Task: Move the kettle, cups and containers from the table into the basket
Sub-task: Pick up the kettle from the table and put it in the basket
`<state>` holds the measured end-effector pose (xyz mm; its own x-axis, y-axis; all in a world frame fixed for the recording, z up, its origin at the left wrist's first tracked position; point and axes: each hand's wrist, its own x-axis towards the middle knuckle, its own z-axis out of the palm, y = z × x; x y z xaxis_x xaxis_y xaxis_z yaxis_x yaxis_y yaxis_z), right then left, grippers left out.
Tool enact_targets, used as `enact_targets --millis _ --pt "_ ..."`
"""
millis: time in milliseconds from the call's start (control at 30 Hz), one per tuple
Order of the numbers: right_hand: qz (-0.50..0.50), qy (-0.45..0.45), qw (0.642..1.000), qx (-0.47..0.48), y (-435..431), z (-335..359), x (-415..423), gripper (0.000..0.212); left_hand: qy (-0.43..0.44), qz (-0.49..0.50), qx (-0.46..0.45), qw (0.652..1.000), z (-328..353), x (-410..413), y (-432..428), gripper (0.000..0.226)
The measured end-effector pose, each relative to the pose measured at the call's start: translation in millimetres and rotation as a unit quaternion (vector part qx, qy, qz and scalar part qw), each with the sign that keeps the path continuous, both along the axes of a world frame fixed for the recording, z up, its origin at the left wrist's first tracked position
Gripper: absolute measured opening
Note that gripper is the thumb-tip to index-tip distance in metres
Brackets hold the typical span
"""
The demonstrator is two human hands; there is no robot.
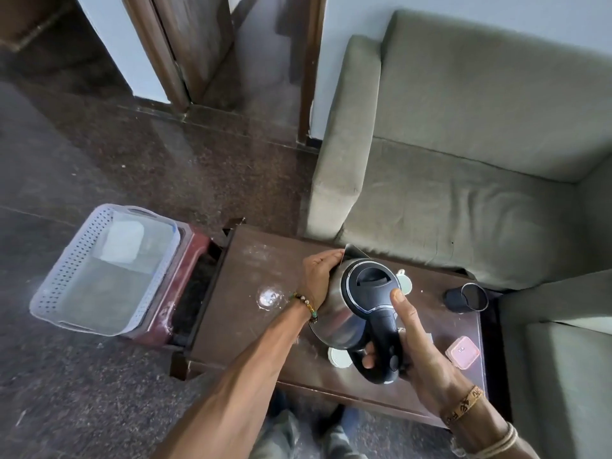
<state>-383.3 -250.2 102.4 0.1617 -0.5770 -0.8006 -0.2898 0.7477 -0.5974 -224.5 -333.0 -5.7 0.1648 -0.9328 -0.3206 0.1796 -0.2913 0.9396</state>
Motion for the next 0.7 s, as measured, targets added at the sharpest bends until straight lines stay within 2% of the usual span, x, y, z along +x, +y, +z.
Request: enact_targets --millis 167,300,400,500,600,700 --pt "0.029 0.032 0.999 -0.014 16.7 8.6 19.2 0.097 -0.019 0.051 -0.026 0.998 20.0 23.7 18.1 0.020" --pt "0.071 0.075 0.989 -0.106 33.9 4.3 31.0 0.058 -0.024 0.084 -0.033 0.996 32.2 38.6 39.3 0.021" --pt "0.083 0.083 0.978 -0.172 44.3 -1.6 36.6 0.042 -0.018 0.131 -0.030 0.991 39.3 50.0 58.3 0.021" --pt "0.126 0.139 0.954 -0.235 55.0 -3.5 42.6 0.040 -0.025 0.164 -0.029 0.986 47.1 61.1 83.5 0.023" --pt "0.138 0.178 0.934 -0.277 68.4 -0.8 52.6 0.035 0.015 0.202 -0.013 0.979 52.8 71.6 107.4 0.026" --pt "0.137 0.179 0.923 -0.312 81.4 6.1 65.1 0.038 0.040 0.214 0.003 0.976 61.3 87.1 129.7 0.032"
